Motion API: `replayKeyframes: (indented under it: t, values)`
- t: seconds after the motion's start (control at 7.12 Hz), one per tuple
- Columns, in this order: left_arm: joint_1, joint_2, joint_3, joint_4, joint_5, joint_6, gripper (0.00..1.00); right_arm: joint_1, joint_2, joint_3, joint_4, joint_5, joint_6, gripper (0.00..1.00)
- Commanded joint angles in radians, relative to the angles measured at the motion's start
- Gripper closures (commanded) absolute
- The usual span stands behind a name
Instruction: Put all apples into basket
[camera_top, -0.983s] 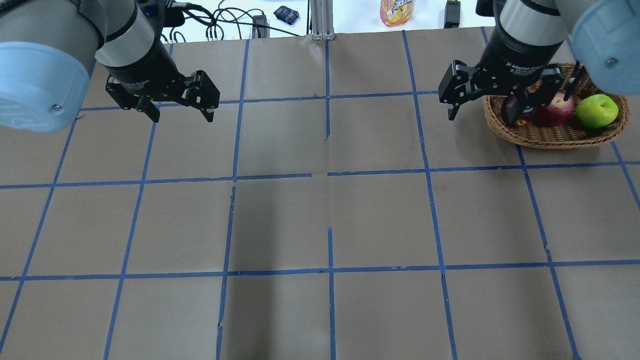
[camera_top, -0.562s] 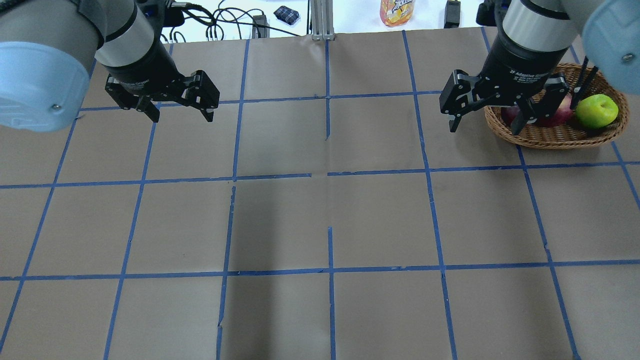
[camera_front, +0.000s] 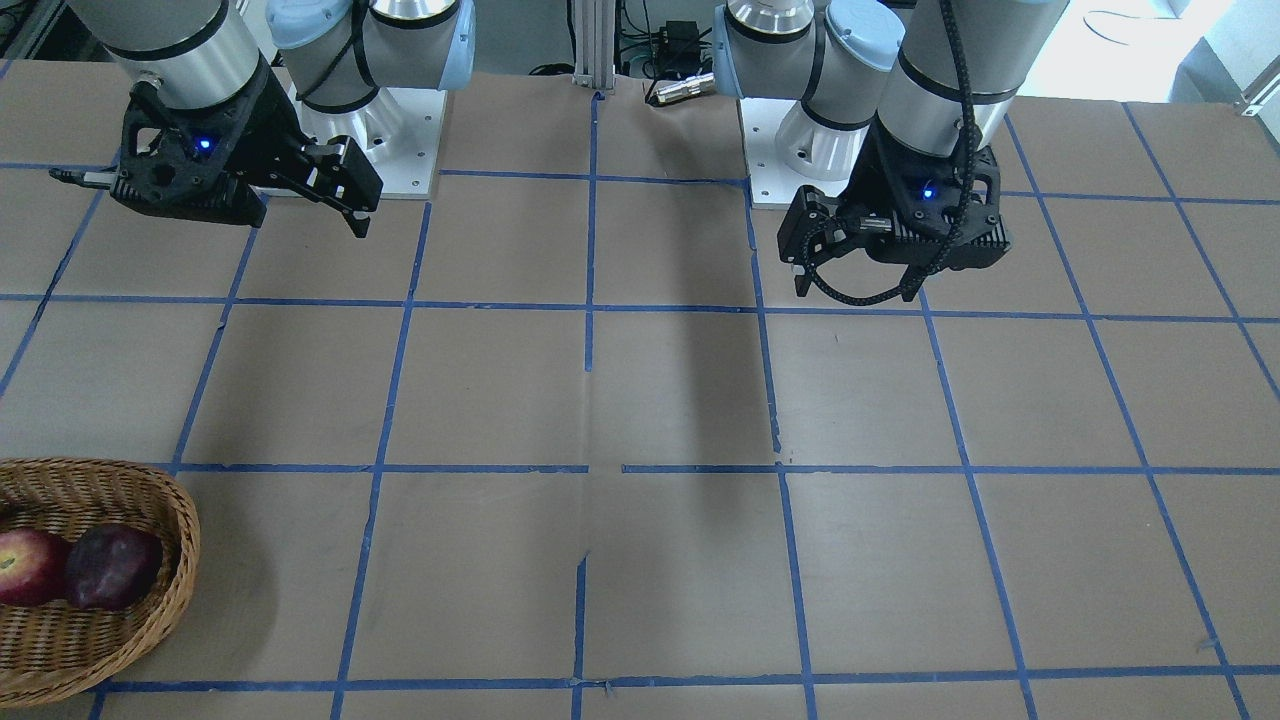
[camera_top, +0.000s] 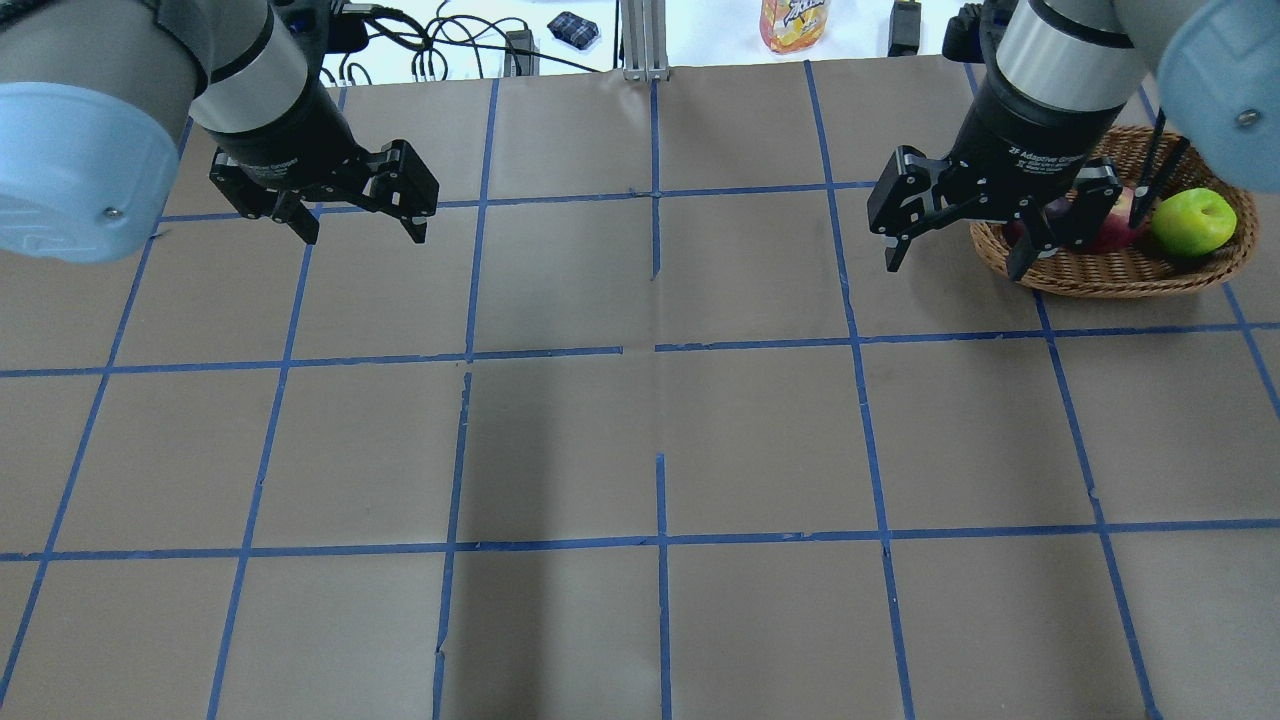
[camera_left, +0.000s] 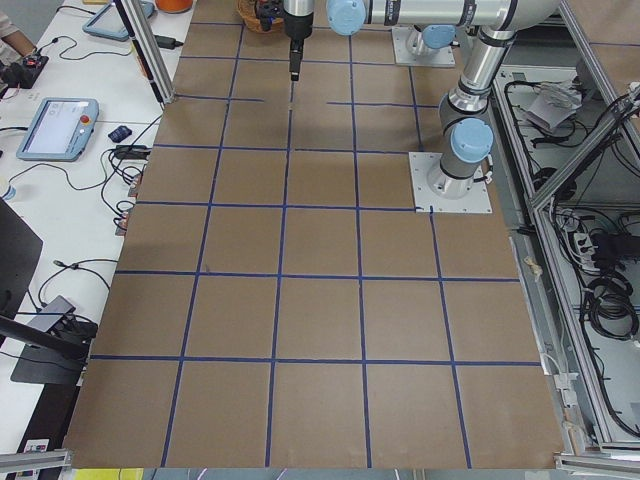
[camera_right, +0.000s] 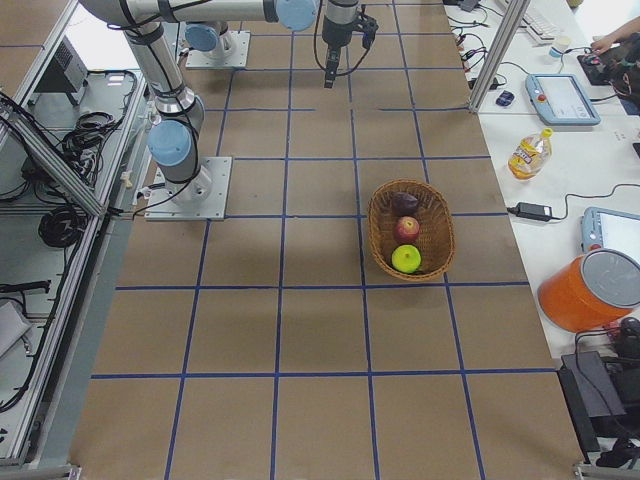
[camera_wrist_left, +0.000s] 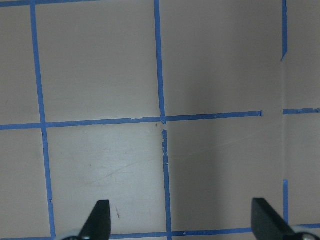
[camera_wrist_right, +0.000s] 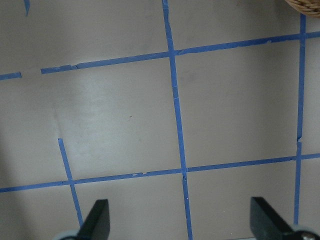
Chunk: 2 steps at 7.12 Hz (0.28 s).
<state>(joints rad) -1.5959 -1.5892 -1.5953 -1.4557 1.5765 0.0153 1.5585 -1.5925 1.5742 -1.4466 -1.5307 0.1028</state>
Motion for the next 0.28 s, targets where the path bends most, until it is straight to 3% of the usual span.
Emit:
replayKeyframes:
  t: [0.0,0.14]
  values:
    - [0.001,0.000,0.000,0.000,-0.001,0.000,0.00,0.000,0.000,0.004,-0.002,-0.005,0.000,0.00]
    - [0.001,0.000,0.000,0.000,-0.001,0.000,0.00,0.000,0.000,0.004,0.002,-0.008,0.000,0.00]
